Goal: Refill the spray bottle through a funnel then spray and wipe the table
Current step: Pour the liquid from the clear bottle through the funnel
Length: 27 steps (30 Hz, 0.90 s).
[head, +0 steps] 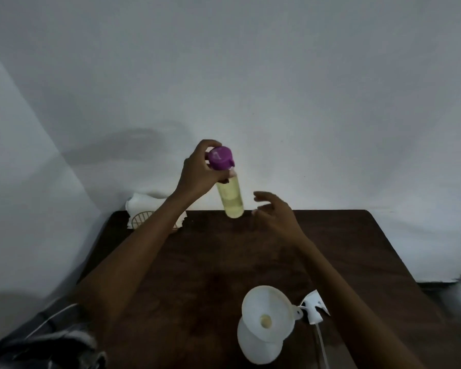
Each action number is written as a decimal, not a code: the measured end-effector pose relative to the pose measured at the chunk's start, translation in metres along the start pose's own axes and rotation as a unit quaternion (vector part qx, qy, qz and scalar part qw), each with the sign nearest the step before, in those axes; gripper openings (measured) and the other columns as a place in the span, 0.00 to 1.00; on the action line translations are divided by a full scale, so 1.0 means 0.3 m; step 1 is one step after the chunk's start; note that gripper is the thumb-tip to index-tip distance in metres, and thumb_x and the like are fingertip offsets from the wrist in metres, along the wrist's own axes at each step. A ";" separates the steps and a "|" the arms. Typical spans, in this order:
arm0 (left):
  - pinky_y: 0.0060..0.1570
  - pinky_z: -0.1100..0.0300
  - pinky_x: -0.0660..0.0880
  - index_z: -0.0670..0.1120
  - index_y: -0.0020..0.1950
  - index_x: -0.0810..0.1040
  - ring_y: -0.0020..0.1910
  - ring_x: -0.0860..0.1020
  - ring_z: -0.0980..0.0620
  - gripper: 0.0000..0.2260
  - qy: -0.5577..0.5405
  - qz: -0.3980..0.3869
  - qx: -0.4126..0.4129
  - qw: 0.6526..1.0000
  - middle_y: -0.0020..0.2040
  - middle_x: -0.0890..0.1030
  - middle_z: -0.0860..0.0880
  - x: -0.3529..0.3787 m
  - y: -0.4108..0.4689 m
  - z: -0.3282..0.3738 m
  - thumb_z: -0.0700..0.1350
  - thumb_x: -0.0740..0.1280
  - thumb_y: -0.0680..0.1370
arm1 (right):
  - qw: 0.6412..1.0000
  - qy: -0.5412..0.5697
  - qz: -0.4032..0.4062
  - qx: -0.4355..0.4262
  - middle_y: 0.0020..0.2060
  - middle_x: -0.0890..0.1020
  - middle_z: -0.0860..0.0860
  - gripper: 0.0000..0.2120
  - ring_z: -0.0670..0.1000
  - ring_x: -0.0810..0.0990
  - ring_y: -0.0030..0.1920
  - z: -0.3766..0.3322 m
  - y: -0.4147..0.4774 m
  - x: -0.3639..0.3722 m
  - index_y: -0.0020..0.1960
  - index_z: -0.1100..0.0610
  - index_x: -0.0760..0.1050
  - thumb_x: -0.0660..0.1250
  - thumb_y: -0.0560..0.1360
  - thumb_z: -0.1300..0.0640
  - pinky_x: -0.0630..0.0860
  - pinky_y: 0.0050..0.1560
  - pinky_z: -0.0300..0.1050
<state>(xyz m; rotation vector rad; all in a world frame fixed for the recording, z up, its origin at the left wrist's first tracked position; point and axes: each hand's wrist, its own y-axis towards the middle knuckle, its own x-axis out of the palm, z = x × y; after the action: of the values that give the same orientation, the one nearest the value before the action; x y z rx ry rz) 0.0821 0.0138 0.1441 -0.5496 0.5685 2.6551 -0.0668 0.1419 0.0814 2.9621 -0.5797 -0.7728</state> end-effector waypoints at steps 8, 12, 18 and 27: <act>0.50 0.55 0.80 0.50 0.59 0.73 0.51 0.80 0.52 0.28 -0.108 -0.076 0.072 0.989 0.54 0.79 0.52 0.055 -0.198 0.329 0.43 0.79 0.63 | 0.989 0.057 0.111 -0.084 0.52 0.76 0.41 0.33 0.34 0.77 0.49 -0.147 -0.101 -0.090 0.67 0.53 0.64 0.75 0.67 0.60 0.72 0.46 0.25; 0.49 0.64 0.78 0.48 0.62 0.70 0.53 0.79 0.50 0.28 -0.124 -0.132 0.103 0.978 0.58 0.78 0.49 0.112 -0.288 0.436 0.43 0.78 0.65 | 0.978 0.045 0.177 -0.100 0.43 0.79 0.40 0.22 0.39 0.80 0.43 -0.146 -0.234 -0.192 0.55 0.49 0.69 0.75 0.65 0.58 0.74 0.42 0.28; 0.51 0.63 0.78 0.48 0.63 0.69 0.57 0.75 0.50 0.27 -0.195 -0.270 0.064 0.941 0.60 0.74 0.51 0.167 -0.384 0.489 0.40 0.76 0.67 | 0.983 0.080 0.134 -0.096 0.41 0.82 0.52 0.22 0.51 0.82 0.42 -0.147 -0.408 -0.259 0.52 0.56 0.74 0.71 0.59 0.55 0.79 0.42 0.42; 0.47 0.62 0.79 0.48 0.52 0.76 0.49 0.82 0.53 0.14 -0.332 -0.310 0.069 0.888 0.45 0.84 0.53 0.257 -0.574 0.495 0.38 0.72 0.68 | 0.987 0.142 0.042 -0.053 0.36 0.84 0.51 0.15 0.48 0.83 0.36 -0.117 -0.660 -0.291 0.46 0.59 0.76 0.71 0.59 0.66 0.77 0.37 0.37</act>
<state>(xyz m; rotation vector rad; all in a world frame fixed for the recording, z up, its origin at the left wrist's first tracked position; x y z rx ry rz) 0.0460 0.2482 0.1822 0.2133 0.2909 1.9762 -0.0519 0.3553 0.1299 2.8541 -0.6173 -0.3513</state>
